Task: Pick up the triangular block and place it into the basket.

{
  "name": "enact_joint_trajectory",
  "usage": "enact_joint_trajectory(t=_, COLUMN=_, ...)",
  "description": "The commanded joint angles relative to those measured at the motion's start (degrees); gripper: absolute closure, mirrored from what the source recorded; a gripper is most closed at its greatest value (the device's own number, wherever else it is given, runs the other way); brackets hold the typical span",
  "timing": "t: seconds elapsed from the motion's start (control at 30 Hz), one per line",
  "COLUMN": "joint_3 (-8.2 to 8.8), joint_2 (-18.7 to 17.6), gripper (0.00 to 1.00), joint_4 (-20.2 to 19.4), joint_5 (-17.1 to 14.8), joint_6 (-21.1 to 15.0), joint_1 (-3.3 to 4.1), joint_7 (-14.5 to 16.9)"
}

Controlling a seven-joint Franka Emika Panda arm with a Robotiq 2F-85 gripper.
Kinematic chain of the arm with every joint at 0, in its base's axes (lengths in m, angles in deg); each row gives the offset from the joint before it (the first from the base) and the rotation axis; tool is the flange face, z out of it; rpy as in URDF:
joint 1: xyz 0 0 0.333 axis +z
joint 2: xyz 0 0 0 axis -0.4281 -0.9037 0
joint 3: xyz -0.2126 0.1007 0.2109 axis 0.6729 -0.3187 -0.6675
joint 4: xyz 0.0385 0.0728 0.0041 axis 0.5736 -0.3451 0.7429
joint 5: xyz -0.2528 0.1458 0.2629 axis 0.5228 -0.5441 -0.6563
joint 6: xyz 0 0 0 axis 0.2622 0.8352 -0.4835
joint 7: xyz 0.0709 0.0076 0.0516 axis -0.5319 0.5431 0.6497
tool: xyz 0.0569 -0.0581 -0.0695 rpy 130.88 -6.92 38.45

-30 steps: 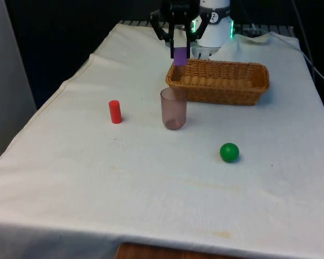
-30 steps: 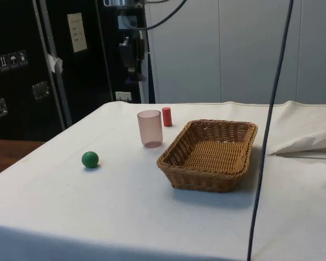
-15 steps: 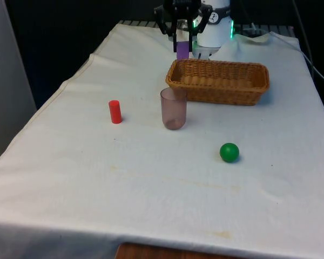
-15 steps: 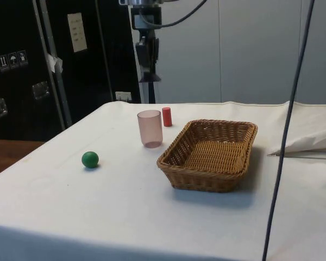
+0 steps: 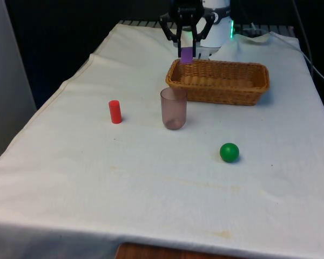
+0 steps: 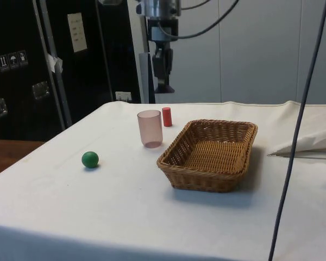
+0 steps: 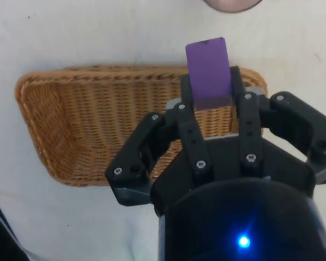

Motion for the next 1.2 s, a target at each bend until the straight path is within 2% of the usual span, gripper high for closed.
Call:
enact_joint_trajectory(t=0.0, joint_3=-0.06, joint_2=0.74, gripper=0.67, joint_4=-1.66, joint_5=1.55, joint_6=-1.66, joint_1=0.00, joint_7=-1.20)
enact_joint_trajectory(t=0.17, joint_3=-0.40, joint_2=2.41, gripper=0.67, joint_4=-5.90, joint_5=1.83, joint_6=-4.64, joint_1=-0.11, joint_7=-1.26)
enact_joint_trajectory(t=0.2, joint_3=-0.34, joint_2=2.06, gripper=0.67, joint_4=-5.16, joint_5=0.46, joint_6=-3.55, joint_1=0.00, joint_7=0.00)
enact_joint_trajectory(t=0.23, joint_3=-0.46, joint_2=2.75, gripper=0.67, joint_4=-6.59, joint_5=1.89, joint_6=-5.04, joint_1=-0.11, joint_7=-1.26)
enact_joint_trajectory(t=0.5, joint_3=-0.97, joint_2=5.10, gripper=0.67, joint_4=-12.49, joint_5=2.01, joint_6=-9.05, joint_1=-0.23, joint_7=-1.26)
enact_joint_trajectory(t=0.53, joint_3=-0.80, joint_2=5.10, gripper=0.67, joint_4=-12.15, joint_5=0.57, joint_6=-8.14, joint_1=0.00, joint_7=0.00)
enact_joint_trajectory(t=0.57, joint_3=-1.09, joint_2=5.39, gripper=0.67, joint_4=-13.24, joint_5=2.01, joint_6=-9.63, joint_1=-0.23, joint_7=-1.26)
enact_joint_trajectory(t=0.77, joint_3=-1.83, joint_2=6.59, gripper=0.67, joint_4=-18.11, joint_5=1.89, joint_6=-13.64, joint_1=-0.29, joint_7=-1.38)
enact_joint_trajectory(t=0.8, joint_3=-1.49, joint_2=6.70, gripper=0.67, joint_4=-17.25, joint_5=0.63, joint_6=-12.09, joint_1=0.00, joint_7=-0.06)
enact_joint_trajectory(t=0.83, joint_3=-2.06, joint_2=6.59, gripper=0.67, joint_4=-18.74, joint_5=1.83, joint_6=-14.38, joint_1=-0.23, joint_7=-1.49)
enact_joint_trajectory(t=0.93, joint_3=-3.09, joint_2=6.25, gripper=0.67, joint_4=-21.08, joint_5=1.66, joint_6=-17.42, joint_1=-0.11, joint_7=-2.18)
enact_joint_trajectory(t=1.0, joint_3=-3.44, joint_2=6.13, gripper=0.67, joint_4=-21.66, joint_5=1.60, joint_6=-18.16, joint_1=-0.11, joint_7=-2.35)
enact_joint_trajectory(t=1.1, joint_3=-4.87, joint_2=5.56, gripper=0.67, joint_4=-23.78, joint_5=1.49, joint_6=-21.08, joint_1=-0.11, joint_7=-3.38)
enact_joint_trajectory(t=1.13, joint_3=-4.47, joint_2=6.19, gripper=0.67, joint_4=-23.38, joint_5=0.63, joint_6=-19.42, joint_1=0.06, joint_7=-2.18)
enact_joint_trajectory(t=1.17, joint_3=-5.21, joint_2=5.39, gripper=0.67, joint_4=-24.29, joint_5=1.43, joint_6=-21.89, joint_1=-0.11, joint_7=-3.67)
